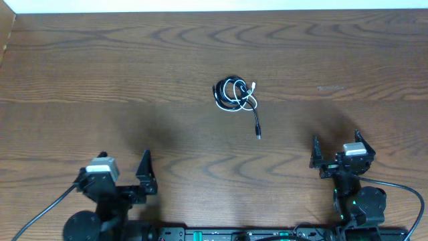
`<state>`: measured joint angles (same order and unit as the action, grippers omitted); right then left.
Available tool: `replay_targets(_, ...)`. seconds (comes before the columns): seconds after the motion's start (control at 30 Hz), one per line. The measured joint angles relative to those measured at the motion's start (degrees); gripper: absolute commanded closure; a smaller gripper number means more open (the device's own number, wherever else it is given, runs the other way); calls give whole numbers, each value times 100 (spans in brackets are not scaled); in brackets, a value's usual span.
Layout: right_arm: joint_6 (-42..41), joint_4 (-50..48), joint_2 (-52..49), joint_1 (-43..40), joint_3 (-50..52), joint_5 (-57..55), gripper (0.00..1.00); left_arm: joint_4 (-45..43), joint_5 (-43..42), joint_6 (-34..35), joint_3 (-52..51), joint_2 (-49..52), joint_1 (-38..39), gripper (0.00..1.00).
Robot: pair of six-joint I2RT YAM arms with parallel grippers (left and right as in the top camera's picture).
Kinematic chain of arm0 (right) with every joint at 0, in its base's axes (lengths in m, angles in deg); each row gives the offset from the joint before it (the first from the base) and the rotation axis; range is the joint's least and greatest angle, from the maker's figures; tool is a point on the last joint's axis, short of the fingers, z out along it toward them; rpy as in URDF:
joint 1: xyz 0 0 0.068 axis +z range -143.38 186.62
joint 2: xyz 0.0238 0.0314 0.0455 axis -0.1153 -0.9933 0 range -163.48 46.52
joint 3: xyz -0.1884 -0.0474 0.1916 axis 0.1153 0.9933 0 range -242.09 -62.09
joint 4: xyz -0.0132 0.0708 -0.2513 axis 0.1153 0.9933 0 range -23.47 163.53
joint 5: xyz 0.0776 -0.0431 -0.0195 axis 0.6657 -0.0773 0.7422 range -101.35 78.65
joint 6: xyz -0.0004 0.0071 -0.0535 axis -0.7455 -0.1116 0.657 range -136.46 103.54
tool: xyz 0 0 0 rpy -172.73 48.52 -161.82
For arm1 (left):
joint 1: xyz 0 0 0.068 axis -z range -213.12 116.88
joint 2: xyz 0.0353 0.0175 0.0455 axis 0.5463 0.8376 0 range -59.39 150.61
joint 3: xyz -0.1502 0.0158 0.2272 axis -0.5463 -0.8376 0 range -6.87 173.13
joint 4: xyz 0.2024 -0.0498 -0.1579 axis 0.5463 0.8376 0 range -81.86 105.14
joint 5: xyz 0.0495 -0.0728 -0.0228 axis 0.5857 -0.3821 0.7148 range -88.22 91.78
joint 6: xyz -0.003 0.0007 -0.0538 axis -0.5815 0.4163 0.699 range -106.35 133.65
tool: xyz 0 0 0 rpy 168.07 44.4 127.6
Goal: Untangle cables
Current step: 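Raise both arms and move grippers toward the tangled cable bundle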
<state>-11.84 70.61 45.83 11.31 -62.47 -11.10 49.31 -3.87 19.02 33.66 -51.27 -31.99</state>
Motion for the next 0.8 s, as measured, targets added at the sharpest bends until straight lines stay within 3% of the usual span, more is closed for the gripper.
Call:
replay_targets(0.43, 0, -2, 0, 0, 0, -2, 1, 1255, -203, 2, 2024, 2540, 0, 2)
replay_targets(0.67, -44, -330, -2, 0, -7, -59, 1, 1220, -348, -4, 2304, 3506, 0, 2)
replay_targets(0.8, -125, 328, -4, 0, -341, -22, 1, 1202, -350, -2, 2304, 3552, 0, 2)
